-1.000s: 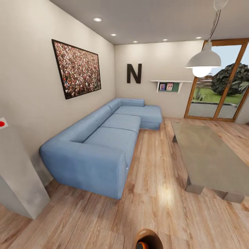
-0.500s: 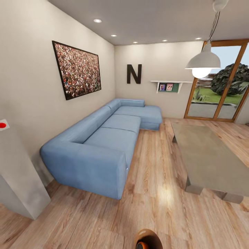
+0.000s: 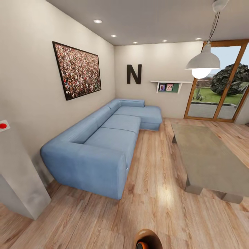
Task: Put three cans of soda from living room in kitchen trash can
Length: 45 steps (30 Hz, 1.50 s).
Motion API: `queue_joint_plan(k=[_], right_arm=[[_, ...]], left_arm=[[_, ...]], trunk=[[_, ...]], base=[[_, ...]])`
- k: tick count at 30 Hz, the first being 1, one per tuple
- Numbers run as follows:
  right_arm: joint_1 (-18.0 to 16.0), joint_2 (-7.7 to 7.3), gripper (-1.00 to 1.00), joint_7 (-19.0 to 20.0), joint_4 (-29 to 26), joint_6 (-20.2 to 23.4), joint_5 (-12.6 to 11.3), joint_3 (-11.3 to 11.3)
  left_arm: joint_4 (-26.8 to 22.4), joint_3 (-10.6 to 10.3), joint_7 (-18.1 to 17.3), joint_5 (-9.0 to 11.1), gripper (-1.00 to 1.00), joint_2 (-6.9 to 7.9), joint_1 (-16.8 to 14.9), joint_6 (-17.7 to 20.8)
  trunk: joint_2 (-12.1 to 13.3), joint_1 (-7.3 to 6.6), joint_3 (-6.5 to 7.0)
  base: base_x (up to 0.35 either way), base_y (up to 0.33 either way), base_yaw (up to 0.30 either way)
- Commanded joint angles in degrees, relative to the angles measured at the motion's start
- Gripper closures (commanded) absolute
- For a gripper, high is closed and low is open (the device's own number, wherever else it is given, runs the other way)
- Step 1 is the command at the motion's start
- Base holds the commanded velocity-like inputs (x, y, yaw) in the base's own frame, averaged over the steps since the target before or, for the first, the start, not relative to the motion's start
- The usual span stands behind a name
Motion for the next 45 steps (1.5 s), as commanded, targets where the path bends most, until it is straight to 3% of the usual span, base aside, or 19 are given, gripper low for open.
queue_joint_plan(k=[1, 8, 9, 11, 14, 22, 33, 45], right_arm=[[-0.02, 0.16, -1.0, -0.06, -0.11, 0.04, -0.02, 0.0], [-0.08, 1.43, -1.0, -3.67, -1.06, 0.09, -0.95, -0.22], [-0.08, 1.61, -1.0, -4.82, -1.16, 0.07, -1.26, -0.35], [-0.09, 2.39, -1.0, -10.69, -1.44, 0.02, -2.29, -0.73], [-0.09, 2.94, -1.0, -14.62, -1.55, 0.0, -2.63, -0.78], [-0.1, 3.94, -1.0, -15.54, -1.57, -0.01, -2.67, -0.72], [-0.1, 7.8, -1.0, -15.67, -1.57, 0.0, -2.62, -0.73], [-0.1, 8.58, -1.0, -15.68, -1.57, 0.01, -2.62, -0.63]], left_arm=[[-0.02, 0.04, 0.05, 0.01, -1.0, -0.05, -0.04, 0.03], [-0.29, 0.13, 0.24, 0.31, -1.0, -1.15, -0.22, 0.12], [-0.28, 0.14, 0.24, 0.31, -1.0, -1.44, -0.22, 0.11], [-0.31, 0.12, 0.22, 0.22, -1.0, -2.28, -0.23, 0.07], [-0.24, 0.14, 0.24, 0.06, -1.0, -2.6, -0.22, 0.1], [-0.21, 0.15, 0.26, 0.04, -1.0, -2.68, -0.22, 0.14], [-0.32, 0.15, 0.19, 0.17, -1.0, -2.69, -0.25, 0.15], [-0.36, 0.16, 0.2, 0.2, -1.0, -2.69, -0.27, 0.15]], trunk=[[0.0, 0.0, 0.0], [0.0, 0.0, 0.0], [0.0, 0.0, 0.0], [0.0, 0.0, 0.0], [0.0, 0.0, 0.0], [0.0, 0.0, 0.0], [0.0, 0.0, 0.0], [0.0, 0.0, 0.0]], base=[[0.0, 0.0, 0.0], [0.0, 0.0, 0.0], [0.0, 0.0, 0.0], [0.0, 0.0, 0.0], [0.0, 0.0, 0.0], [0.0, 0.0, 0.0], [0.0, 0.0, 0.0], [0.0, 0.0, 0.0]])
